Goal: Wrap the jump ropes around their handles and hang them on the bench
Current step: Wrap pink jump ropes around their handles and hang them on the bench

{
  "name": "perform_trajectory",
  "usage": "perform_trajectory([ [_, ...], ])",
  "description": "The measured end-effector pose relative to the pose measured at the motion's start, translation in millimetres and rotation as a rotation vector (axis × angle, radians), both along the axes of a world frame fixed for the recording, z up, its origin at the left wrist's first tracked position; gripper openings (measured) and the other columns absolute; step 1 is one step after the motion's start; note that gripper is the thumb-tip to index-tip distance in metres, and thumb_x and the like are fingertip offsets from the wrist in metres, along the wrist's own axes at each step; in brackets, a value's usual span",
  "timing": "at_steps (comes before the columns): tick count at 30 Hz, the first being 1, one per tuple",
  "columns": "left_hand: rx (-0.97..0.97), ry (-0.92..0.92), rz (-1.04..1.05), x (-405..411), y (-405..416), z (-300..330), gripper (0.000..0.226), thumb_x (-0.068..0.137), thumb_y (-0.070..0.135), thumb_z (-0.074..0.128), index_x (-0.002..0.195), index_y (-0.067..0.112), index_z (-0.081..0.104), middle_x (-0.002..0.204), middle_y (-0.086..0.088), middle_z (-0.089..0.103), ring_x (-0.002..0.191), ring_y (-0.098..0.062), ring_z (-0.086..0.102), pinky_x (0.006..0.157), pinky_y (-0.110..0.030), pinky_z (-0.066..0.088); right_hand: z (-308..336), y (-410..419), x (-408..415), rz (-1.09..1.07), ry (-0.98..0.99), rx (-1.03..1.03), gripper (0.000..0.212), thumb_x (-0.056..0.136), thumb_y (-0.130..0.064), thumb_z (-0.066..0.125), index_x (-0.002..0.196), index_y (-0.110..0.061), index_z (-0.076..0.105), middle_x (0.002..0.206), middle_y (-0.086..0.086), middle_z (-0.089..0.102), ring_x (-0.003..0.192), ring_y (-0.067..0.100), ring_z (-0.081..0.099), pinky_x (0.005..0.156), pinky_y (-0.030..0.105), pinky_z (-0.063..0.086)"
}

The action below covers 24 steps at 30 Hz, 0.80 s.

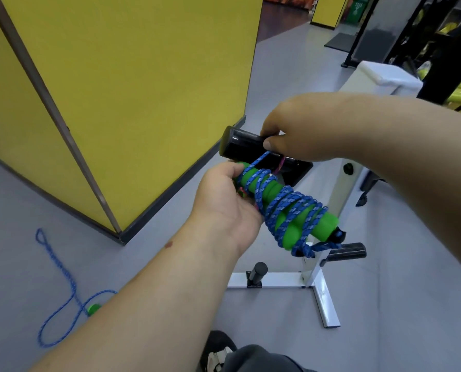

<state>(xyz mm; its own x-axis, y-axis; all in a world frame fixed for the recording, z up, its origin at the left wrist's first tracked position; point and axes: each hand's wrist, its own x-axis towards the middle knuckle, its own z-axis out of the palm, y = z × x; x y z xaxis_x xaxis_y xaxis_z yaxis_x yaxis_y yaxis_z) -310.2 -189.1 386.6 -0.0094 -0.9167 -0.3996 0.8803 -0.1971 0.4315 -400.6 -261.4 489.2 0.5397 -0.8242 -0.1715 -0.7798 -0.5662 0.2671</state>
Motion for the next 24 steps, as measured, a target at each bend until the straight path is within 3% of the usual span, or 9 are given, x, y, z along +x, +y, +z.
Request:
perform_trajectory([
  [3,0.041,-0.078,0.002,0.8,4.9,3.7,0.022,0.099,0.010,0.044,0.089,0.008,0.064,0.054,-0.007,0.066,0.071,-0.030,0.062,0.074,-0.044,0.057,-3.0,1.4,-2.1,0.003,-0.055,-0.022,0.033,0.104,-0.036,0.045,0.118,-0.017,0.068,0.115,0.010,0.067,0.104,0.035,0.062,0.090,0.046,0.053],
  [8,0.066,-0.254,0.027,6.0,10.7,7.7,0.023,0.101,0.010,0.044,0.092,0.014,0.065,0.054,0.002,0.067,0.072,-0.024,0.063,0.082,-0.044,0.053,-8.2,5.8,-2.4,-0.002,-0.111,-0.034,0.031,0.103,-0.033,0.046,0.117,-0.015,0.067,0.113,0.012,0.066,0.102,0.036,0.061,0.087,0.046,0.053],
  [11,0.085,-0.281,0.050,9.0,14.0,7.4,0.031,0.104,0.012,0.043,0.117,0.020,0.069,0.056,0.006,0.070,0.078,-0.021,0.067,0.085,-0.043,0.055,-10.0,8.7,-2.8,0.008,-0.151,-0.040,0.030,0.101,-0.032,0.046,0.117,-0.016,0.066,0.110,0.012,0.066,0.099,0.035,0.061,0.086,0.046,0.053],
  [15,0.111,-0.325,0.056,7.2,14.4,6.4,0.041,0.105,0.011,0.043,0.141,0.023,0.061,0.089,0.003,0.069,0.088,-0.017,0.066,0.099,-0.048,0.052,-10.6,11.3,-4.6,0.006,-0.196,-0.037,0.029,0.100,-0.031,0.046,0.118,-0.018,0.066,0.109,0.011,0.066,0.097,0.034,0.061,0.085,0.048,0.054],
  [18,0.114,-0.387,0.046,6.2,13.8,3.1,0.045,0.103,0.004,0.042,0.141,0.021,0.059,0.096,0.004,0.065,0.089,-0.014,0.065,0.104,-0.046,0.048,-12.9,10.7,-4.6,0.006,-0.217,-0.044,0.028,0.099,-0.026,0.048,0.118,-0.017,0.066,0.107,0.012,0.066,0.097,0.034,0.061,0.085,0.046,0.055],
  [21,0.118,-0.477,0.016,6.9,13.0,-2.4,0.046,0.098,-0.001,0.043,0.134,0.023,0.062,0.108,0.002,0.065,0.103,-0.019,0.066,0.108,-0.048,0.049,-14.7,10.0,-4.8,0.000,-0.235,-0.050,0.028,0.097,-0.022,0.050,0.120,-0.017,0.066,0.106,0.012,0.066,0.095,0.034,0.060,0.083,0.046,0.055],
  [23,0.123,-0.559,-0.008,8.4,12.5,-4.6,0.047,0.096,-0.002,0.044,0.131,0.025,0.062,0.110,0.003,0.065,0.104,-0.017,0.067,0.102,-0.044,0.053,-15.6,10.0,-5.6,-0.006,-0.251,-0.049,0.030,0.097,-0.021,0.050,0.123,-0.017,0.065,0.107,0.012,0.065,0.096,0.034,0.060,0.083,0.045,0.055],
  [24,0.124,-0.601,-0.017,9.5,12.1,-5.0,0.047,0.096,-0.002,0.044,0.131,0.024,0.062,0.107,0.005,0.064,0.098,-0.013,0.067,0.091,-0.037,0.055,-16.3,9.7,-5.9,-0.006,-0.258,-0.050,0.030,0.098,-0.021,0.050,0.124,-0.017,0.064,0.108,0.012,0.065,0.097,0.034,0.059,0.084,0.045,0.054],
])
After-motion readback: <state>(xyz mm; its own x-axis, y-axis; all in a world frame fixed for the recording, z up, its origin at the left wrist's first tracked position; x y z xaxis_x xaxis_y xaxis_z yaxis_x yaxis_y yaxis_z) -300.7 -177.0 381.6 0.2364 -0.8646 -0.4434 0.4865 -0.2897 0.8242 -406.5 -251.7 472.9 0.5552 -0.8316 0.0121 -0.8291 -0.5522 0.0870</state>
